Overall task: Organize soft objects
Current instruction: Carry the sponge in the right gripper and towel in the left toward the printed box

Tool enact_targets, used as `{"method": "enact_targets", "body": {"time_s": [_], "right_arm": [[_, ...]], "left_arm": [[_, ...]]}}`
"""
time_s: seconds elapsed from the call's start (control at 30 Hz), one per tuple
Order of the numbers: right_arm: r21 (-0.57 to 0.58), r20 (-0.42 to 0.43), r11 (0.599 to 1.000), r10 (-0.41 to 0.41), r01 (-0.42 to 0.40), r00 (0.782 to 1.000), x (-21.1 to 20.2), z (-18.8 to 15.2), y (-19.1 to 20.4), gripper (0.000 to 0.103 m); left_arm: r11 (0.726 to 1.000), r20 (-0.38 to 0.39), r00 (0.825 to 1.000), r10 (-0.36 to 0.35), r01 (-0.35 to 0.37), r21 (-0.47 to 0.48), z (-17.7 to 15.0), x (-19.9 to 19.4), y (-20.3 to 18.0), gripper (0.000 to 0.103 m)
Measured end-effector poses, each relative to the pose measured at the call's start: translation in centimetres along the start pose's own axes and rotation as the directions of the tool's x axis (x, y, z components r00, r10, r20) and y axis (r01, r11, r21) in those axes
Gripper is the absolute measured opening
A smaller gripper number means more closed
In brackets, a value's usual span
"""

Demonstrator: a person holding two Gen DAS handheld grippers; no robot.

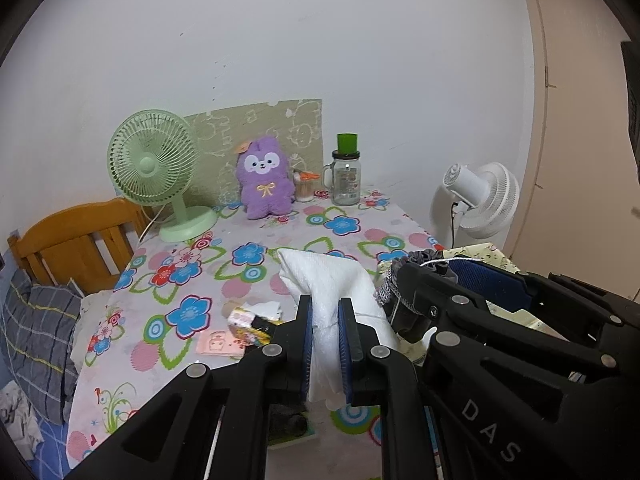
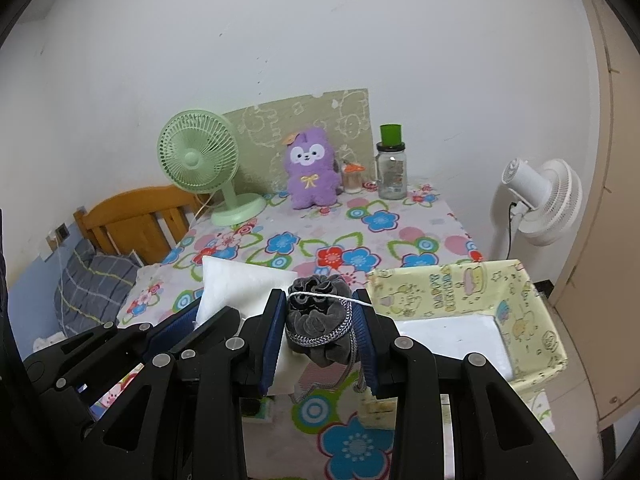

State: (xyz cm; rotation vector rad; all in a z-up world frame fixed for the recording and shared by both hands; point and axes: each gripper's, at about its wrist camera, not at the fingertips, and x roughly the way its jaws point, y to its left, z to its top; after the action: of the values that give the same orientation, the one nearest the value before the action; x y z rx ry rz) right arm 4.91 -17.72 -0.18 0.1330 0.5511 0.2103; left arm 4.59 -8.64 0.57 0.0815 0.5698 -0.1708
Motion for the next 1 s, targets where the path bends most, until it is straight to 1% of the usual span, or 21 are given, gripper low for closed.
{"method": "enact_targets", "body": {"time_s": [0.3, 0.63, 0.83, 1.0], "right_arm": [[0.020, 0.016, 0.999, -0.026, 0.026, 1.000, -0.5, 0.4, -3.4, 0.038], [0.047, 0.016, 0.997, -0.067, 0.067, 0.998, 0.4, 0.7, -7.2, 0.038], [0.068, 0.000, 0.993, -0.093, 0.093, 0.996, 1.5, 0.9, -9.4, 0.038], [0.089, -0.027, 0.989, -0.113, 0.115, 0.993, 2.9, 0.9, -11.2, 0.038]], "left_arm": [[0.999, 0.007, 1.000, -0.025, 0.025, 0.023, 0.9, 1.1, -3.2, 0.009], [0.997, -0.005, 0.998, -0.057, 0.057, 0.043, 1.7, 3.6, -6.3, 0.009], [0.995, -0.026, 0.997, -0.079, 0.080, 0.056, 2.1, 5.6, -7.8, 0.009], [0.993, -0.060, 0.993, -0.097, 0.101, 0.065, 2.3, 7.7, -9.1, 0.010]]}}
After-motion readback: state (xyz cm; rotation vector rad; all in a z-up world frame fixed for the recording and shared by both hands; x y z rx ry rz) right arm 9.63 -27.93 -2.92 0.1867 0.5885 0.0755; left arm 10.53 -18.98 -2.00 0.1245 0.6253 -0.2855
